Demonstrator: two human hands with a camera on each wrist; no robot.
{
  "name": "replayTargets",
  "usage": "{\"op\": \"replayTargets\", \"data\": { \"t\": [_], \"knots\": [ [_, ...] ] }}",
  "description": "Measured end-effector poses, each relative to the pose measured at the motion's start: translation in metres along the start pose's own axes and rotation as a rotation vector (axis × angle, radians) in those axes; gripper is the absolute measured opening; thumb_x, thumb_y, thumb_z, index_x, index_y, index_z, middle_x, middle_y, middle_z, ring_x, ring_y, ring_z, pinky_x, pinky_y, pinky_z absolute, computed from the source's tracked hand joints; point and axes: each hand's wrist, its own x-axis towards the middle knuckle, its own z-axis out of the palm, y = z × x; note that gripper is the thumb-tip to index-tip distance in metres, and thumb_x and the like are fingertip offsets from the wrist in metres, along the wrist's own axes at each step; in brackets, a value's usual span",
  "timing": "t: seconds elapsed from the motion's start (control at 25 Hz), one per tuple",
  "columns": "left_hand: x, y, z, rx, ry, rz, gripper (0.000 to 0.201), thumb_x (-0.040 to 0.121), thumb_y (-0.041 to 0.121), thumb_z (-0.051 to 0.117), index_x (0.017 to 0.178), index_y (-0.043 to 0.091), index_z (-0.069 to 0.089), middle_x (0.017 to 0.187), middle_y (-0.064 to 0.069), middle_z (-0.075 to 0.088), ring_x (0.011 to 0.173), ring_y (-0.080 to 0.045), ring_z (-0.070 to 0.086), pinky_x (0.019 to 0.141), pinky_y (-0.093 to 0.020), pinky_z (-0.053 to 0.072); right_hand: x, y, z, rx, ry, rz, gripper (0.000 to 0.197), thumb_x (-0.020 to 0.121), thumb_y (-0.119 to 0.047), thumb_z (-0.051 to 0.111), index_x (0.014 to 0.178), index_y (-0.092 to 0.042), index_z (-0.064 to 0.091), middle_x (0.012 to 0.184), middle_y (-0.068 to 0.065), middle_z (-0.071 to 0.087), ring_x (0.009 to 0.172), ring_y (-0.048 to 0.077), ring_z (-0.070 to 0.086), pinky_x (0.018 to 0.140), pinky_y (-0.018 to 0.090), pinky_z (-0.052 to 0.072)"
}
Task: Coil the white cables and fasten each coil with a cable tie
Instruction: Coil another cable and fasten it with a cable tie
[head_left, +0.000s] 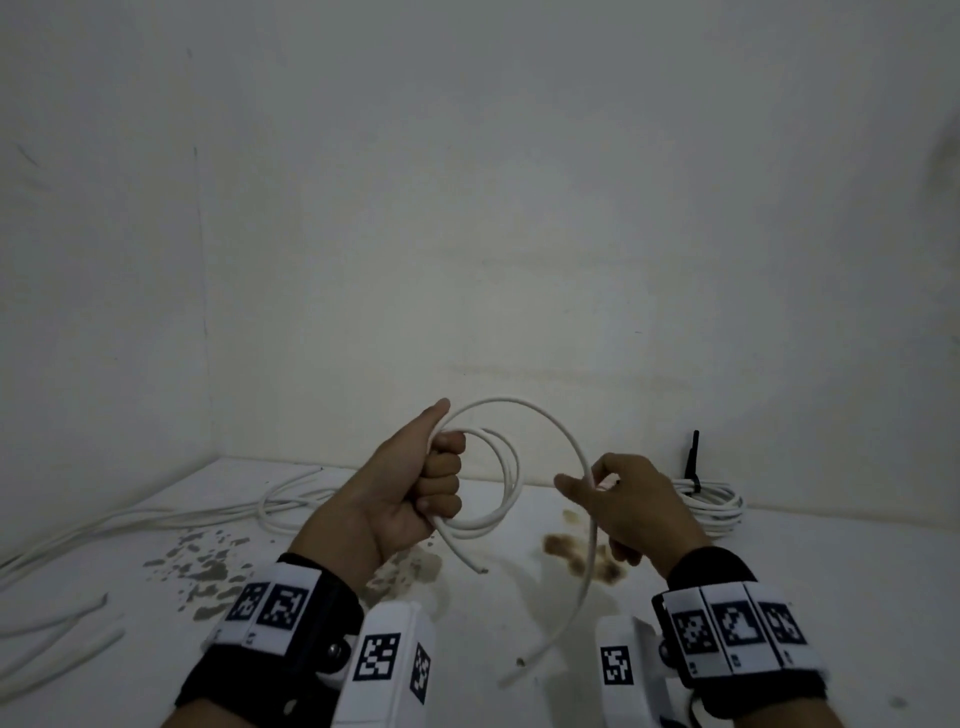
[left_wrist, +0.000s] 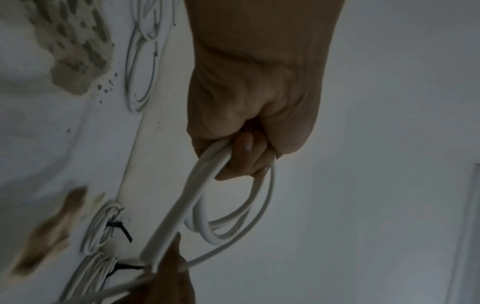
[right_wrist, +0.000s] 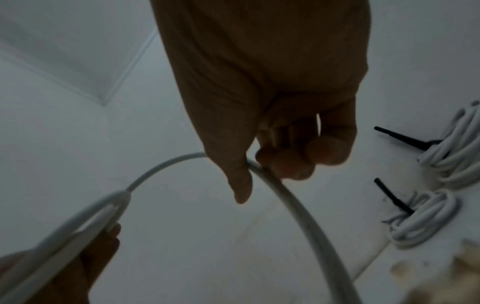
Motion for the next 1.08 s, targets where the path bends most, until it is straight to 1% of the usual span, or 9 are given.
{"op": "replayTargets", "data": {
  "t": [0.12,0.28,0.36,0.44,0.6,0.76,0.88,1.0,1.08],
  "knots": [
    [0.003,-0.001,-0.002,-0.041,0.017,0.001,0.05,0.101,0.047,0.038,0.06,0.02,0.034,0.036,0.009,0.017,0.024,-0.004,0.016,0.028,-0.012,0.014,-0.005,-0.001,-0.005,-0.091,-0.251,0.093,0.066,0.088,-0.067,0.054,0.082,-0.003,0.073,0.058,0.009,0.07,0.041,0.019,0.056,0.044,0.023,0.041],
    [0.006,-0.009,-0.001,-0.068,0.075,0.011,0.049,0.103,0.044,0.035,0.06,0.02,0.033,0.038,0.008,0.017,0.026,-0.005,0.015,0.029,-0.013,0.014,-0.009,-0.013,-0.002,0.454,-0.365,0.017,0.032,0.099,-0.03,0.059,0.105,0.001,0.069,0.092,0.014,0.076,0.081,0.029,0.073,0.062,0.036,0.057],
    [0.01,-0.018,0.005,-0.07,0.142,0.056,0.049,0.103,0.041,0.034,0.059,0.02,0.033,0.041,0.008,0.017,0.029,-0.007,0.013,0.031,-0.015,0.014,-0.012,-0.024,0.01,0.596,-0.373,-0.001,0.026,0.1,-0.02,0.057,0.107,0.001,0.071,0.093,0.014,0.073,0.077,0.026,0.07,0.062,0.033,0.057],
    [0.012,-0.024,0.009,-0.06,0.234,0.116,0.048,0.104,0.036,0.03,0.058,0.02,0.031,0.043,0.007,0.017,0.032,-0.008,0.012,0.032,-0.016,0.014,-0.014,-0.033,0.021,0.704,-0.376,0.071,0.031,0.101,-0.025,0.056,0.105,0.0,0.073,0.091,0.016,0.07,0.075,0.025,0.067,0.064,0.035,0.059],
    [0.013,-0.025,0.007,0.045,0.402,0.22,0.043,0.101,0.032,0.028,0.06,0.019,0.032,0.044,0.006,0.019,0.035,-0.009,0.014,0.036,-0.017,0.015,-0.018,-0.045,0.029,0.776,-0.369,0.123,0.034,0.104,-0.028,0.05,0.098,-0.004,0.073,0.093,0.014,0.076,0.081,0.023,0.07,0.081,0.043,0.058],
    [0.013,-0.027,0.008,0.202,0.485,0.22,0.046,0.102,0.04,0.029,0.064,0.016,0.04,0.043,0.006,0.028,0.034,-0.01,0.023,0.036,-0.019,0.023,-0.024,-0.049,0.047,0.903,-0.296,0.316,0.03,0.105,-0.015,0.042,0.086,-0.004,0.062,0.058,0.007,0.062,0.065,0.023,0.061,0.069,0.04,0.051],
    [0.012,-0.026,0.009,0.305,0.5,0.195,0.05,0.102,0.044,0.029,0.067,0.013,0.047,0.046,0.002,0.038,0.039,-0.015,0.034,0.042,-0.023,0.031,-0.027,-0.05,0.052,0.983,-0.362,0.388,0.025,0.099,-0.011,0.043,0.079,-0.008,0.057,0.057,0.006,0.052,0.059,0.021,0.052,0.067,0.038,0.046],
    [0.01,-0.026,0.013,0.318,0.445,0.158,0.051,0.102,0.044,0.032,0.066,0.011,0.05,0.042,0.002,0.04,0.04,-0.015,0.038,0.044,-0.024,0.034,-0.03,-0.056,0.051,1.011,-0.459,0.333,0.032,0.095,-0.024,0.055,0.065,-0.012,0.057,0.055,0.004,0.053,0.048,0.016,0.054,0.059,0.031,0.047],
    [0.011,-0.028,0.014,0.328,0.414,0.131,0.051,0.1,0.046,0.036,0.074,0.008,0.058,0.049,-0.001,0.049,0.051,-0.019,0.047,0.052,-0.027,0.039,-0.031,-0.056,0.053,1.007,-0.493,0.227,0.024,0.089,-0.024,0.069,0.075,-0.005,0.065,0.064,0.007,0.057,0.053,0.017,0.06,0.066,0.031,0.054]
  ]
}}
